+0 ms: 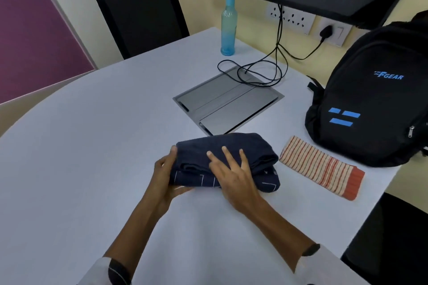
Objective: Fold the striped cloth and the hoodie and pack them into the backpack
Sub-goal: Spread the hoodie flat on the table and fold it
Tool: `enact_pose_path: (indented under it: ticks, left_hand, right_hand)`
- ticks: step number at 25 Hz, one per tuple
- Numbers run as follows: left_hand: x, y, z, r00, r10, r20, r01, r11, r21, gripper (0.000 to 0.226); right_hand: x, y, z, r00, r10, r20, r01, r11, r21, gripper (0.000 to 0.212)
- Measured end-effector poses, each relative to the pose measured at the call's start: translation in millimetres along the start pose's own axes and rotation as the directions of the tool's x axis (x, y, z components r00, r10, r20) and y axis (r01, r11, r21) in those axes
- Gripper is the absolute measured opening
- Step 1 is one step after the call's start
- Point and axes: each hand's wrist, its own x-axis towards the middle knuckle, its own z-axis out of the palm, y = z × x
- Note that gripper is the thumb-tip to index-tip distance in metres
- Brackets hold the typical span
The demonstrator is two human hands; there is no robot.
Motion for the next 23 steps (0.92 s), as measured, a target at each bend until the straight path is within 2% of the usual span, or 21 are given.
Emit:
enact_pose_path:
  ticks: [2,3,7,9,11,13,15,17,20,21,23]
  left_hand:
    - [-15.3,-35.5,-11.5,0.994,-0.093,-0.049,0.099,0.988,0.121,0.057]
    - [-20.9,-50.1,-15.0,0.990,-0.091,-0.112,0.110,0.979,0.171,0.054]
    - [-32.4,-83.0,-19.8,0.952,0.077,-0.297,0.060,0.902,0.427,0.032]
    - [-27.9,-92.2,-27.4,0.950,0.036,-0.311,0.106,0.898,0.426,0.034]
    - [-24.0,-97.4,-39.3,0.957,-0.032,-0.289,0.138,0.926,0.352,0.034]
    - [-24.8,-101.9,-53.9,0.975,-0.061,-0.215,0.128,0.940,0.315,0.030]
    - [-30.9,-103.4,-66.8,0.992,-0.083,-0.094,0.109,0.946,0.304,0.021]
    - [-34.7,-104.9,-77.3,0.996,-0.087,-0.019,0.089,0.942,0.323,0.020]
    - [-36.8,-100.0,-70.0,0.997,-0.052,-0.059,0.072,0.904,0.421,0.028]
    - [-38.3,-96.8,-61.9,0.995,-0.022,-0.096,0.067,0.864,0.499,0.037]
    - [-39.3,-89.5,-46.1,0.980,0.165,-0.111,-0.034,0.690,0.723,0.083]
  right_hand:
    - [-39.3,-22.2,14.6,0.996,-0.079,0.032,0.081,0.996,-0.037,0.042]
    - [-55.8,-30.0,19.2,0.993,-0.100,0.065,0.104,0.993,-0.050,0.038]
    - [-99.8,-46.2,20.9,0.957,-0.145,0.251,0.154,0.988,-0.016,0.047]
    - [-110.5,-51.0,14.4,0.955,-0.145,0.259,0.137,0.989,0.050,0.045]
    - [-104.5,-46.9,5.1,0.994,-0.045,0.102,0.029,0.988,0.153,0.037]
    - [-83.3,-34.4,-5.3,0.975,0.221,0.028,-0.222,0.946,0.237,0.044]
    - [-63.2,-16.2,-10.7,0.894,0.421,0.152,-0.443,0.879,0.177,0.069]
    - [-62.5,-2.7,-1.0,0.837,0.456,0.301,-0.505,0.856,0.108,0.089]
    - [-91.2,2.7,17.6,0.782,0.462,0.418,-0.557,0.819,0.139,0.098]
    - [-102.5,2.2,20.9,0.760,0.473,0.446,-0.586,0.795,0.157,0.099]
    - [-120.9,1.6,21.8,0.736,0.476,0.482,-0.611,0.773,0.170,0.102]
